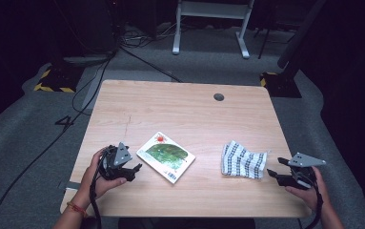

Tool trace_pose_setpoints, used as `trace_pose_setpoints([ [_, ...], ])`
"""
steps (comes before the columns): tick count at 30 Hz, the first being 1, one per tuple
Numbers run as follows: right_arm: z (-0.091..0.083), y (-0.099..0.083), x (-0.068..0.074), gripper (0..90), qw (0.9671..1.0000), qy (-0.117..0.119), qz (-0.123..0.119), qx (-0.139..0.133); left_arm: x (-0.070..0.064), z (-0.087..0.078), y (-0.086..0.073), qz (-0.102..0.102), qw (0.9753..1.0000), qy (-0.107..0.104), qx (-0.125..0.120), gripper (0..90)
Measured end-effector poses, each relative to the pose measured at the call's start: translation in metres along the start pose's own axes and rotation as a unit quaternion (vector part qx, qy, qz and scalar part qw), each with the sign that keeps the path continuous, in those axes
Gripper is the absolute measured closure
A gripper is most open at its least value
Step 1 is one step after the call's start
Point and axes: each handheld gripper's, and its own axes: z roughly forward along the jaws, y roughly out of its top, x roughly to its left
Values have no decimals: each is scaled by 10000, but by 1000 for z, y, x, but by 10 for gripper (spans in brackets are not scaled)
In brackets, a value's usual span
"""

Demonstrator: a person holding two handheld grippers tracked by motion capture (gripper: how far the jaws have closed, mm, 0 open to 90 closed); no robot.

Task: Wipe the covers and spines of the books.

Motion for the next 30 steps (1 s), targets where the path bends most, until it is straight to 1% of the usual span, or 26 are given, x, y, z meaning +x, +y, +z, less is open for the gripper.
trace_pose_setpoints([
  [1, 1, -6, -2, 333, 9999, 7, 113, 31, 0, 1, -3, 14, 10000, -18, 51, 222],
  [2, 1, -10, -3, 331, 9998, 8, 174, 36, -1, 3, -7, 44, 9999, -5, 124, 221],
  [5, 7, -25, -6, 327, 9992, -8, 383, 104, 1, 11, -18, -100, 9996, -141, 220, 219],
  [7, 14, -31, -9, 318, 9981, -74, 600, 147, 1, 17, -24, -220, 9993, -181, 238, 217],
  [8, 18, -32, -9, 295, 9975, -114, 675, 167, 1, 20, -26, -262, 9991, -187, 270, 217],
  [9, 19, -33, -10, 285, 9972, -93, 732, 121, 0, 25, -29, -270, 9988, -161, 373, 214],
  [10, 20, -34, -11, 283, 9965, -41, 826, 76, 0, 26, -32, -377, 9987, -256, 242, 196],
  [12, 20, -36, -13, 284, 9960, -6, 898, 39, 2, 27, -35, -585, 9976, -341, 165, 191],
  [13, 21, -37, -13, 283, 9957, -19, 924, 15, 3, 28, -37, -715, 9964, -434, 143, 185],
  [14, 21, -37, -13, 280, 9956, -50, 934, -7, 5, 30, -38, -886, 9944, -566, 127, 184],
  [15, 21, -37, -12, 276, 9955, -63, 940, -28, 6, 30, -38, -923, 9939, -589, 142, 181],
  [17, 21, -37, -12, 275, 9955, -66, 941, -25, 6, 30, -38, -921, 9940, -575, 140, 178],
  [18, 21, -37, -12, 274, 9955, -71, 948, -20, 6, 30, -38, -879, 9944, -565, 145, 177],
  [21, 21, -37, -12, 269, 9955, -99, 947, -18, 7, 31, -38, -902, 9941, -585, 139, 171],
  [24, 21, -37, -12, 269, 9954, -105, 949, -21, 8, 31, -38, -852, 9943, -623, 148, 162],
  [30, 21, -38, -12, 267, 9953, -120, 964, -19, 10, 33, -37, -857, 9942, -633, 153, 145],
])
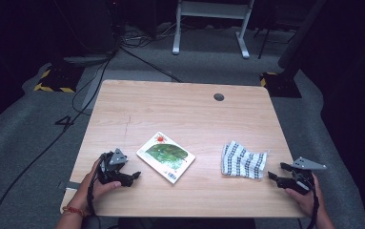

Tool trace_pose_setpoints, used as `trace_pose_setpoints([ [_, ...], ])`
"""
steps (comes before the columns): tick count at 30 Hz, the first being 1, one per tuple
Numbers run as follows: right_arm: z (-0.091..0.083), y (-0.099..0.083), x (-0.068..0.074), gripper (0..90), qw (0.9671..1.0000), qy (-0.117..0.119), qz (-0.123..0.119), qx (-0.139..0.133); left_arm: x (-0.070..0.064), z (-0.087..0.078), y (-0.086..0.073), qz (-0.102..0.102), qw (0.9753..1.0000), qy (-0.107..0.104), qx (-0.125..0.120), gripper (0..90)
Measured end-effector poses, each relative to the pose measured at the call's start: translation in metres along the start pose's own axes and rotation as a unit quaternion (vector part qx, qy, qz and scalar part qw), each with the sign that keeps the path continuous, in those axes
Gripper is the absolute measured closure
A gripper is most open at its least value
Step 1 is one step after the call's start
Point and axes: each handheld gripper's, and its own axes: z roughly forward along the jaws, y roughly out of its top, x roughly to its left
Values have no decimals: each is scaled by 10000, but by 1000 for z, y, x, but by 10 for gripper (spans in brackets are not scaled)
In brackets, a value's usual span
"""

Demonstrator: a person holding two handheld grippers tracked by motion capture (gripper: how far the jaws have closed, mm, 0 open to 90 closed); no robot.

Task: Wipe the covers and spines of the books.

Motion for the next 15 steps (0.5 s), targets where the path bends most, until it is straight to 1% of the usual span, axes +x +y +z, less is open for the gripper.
trace_pose_setpoints([
  [13, 0, 0, -1, 266, 10000, 2, 10, 11, 0, 0, 0, -11, 10000, 2, 15, 141],
  [15, 0, 0, -1, 266, 10000, -7, 6, 3, 1, 0, 1, 33, 10000, 4, 22, 140],
])
